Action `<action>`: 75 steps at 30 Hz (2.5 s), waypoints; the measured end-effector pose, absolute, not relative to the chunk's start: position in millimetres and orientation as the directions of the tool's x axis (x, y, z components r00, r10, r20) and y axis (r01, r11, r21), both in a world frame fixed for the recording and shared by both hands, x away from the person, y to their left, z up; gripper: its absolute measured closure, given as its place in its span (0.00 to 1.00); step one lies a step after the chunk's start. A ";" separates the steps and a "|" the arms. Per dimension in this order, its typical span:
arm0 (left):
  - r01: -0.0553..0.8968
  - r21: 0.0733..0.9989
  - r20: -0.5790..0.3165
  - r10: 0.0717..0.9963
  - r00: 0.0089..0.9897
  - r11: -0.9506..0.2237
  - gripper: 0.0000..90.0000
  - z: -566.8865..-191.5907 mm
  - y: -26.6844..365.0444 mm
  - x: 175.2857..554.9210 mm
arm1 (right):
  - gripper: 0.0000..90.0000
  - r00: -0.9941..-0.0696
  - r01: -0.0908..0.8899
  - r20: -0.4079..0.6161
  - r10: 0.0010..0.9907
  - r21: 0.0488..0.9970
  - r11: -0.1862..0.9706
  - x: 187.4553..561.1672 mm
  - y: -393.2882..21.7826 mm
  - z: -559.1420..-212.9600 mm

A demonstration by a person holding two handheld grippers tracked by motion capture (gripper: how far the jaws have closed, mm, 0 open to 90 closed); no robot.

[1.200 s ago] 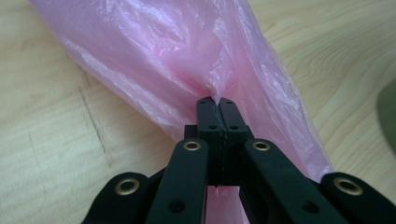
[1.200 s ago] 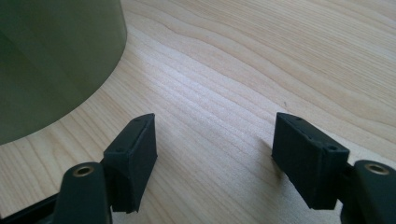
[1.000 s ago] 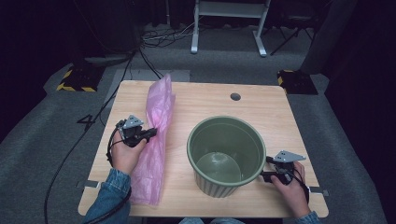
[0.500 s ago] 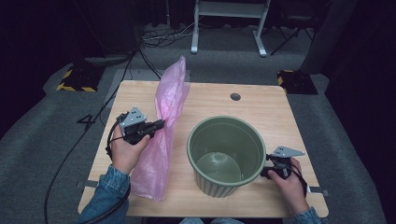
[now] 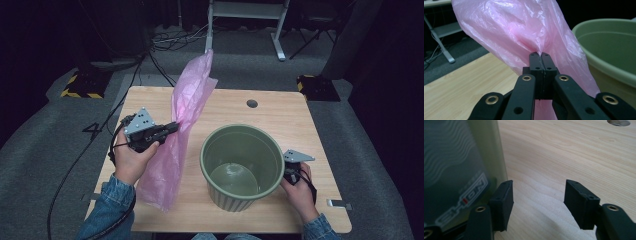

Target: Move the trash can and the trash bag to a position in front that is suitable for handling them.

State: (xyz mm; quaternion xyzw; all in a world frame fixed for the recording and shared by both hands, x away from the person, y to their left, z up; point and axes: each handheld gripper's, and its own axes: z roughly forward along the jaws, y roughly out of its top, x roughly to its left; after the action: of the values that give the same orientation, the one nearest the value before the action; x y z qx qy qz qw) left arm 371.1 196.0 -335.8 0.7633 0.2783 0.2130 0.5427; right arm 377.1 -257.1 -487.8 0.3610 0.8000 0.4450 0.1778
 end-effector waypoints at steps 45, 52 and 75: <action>-0.005 0.977 0.079 0.342 0.936 -0.213 1.00 -219.3 143.9 374.4 | 0.31 -0.646 0.482 0.055 0.761 0.803 0.350 337.7 -295.7 -500.3; -0.039 0.980 0.098 0.306 0.947 -0.193 1.00 -213.1 127.0 378.5 | 0.31 -0.631 0.486 0.057 0.774 0.807 0.336 332.6 -301.5 -499.3; -0.096 0.982 0.126 0.186 0.975 -0.161 1.00 -202.1 59.0 394.2 | 0.31 -0.568 0.506 0.058 0.821 0.811 0.293 308.5 -329.9 -498.5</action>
State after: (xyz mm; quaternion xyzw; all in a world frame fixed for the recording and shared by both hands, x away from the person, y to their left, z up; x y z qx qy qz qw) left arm 394.2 59.0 -202.1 0.7541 0.0296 0.1088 0.6470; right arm 308.5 -329.9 -498.5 0.4246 0.7813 0.4164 0.1893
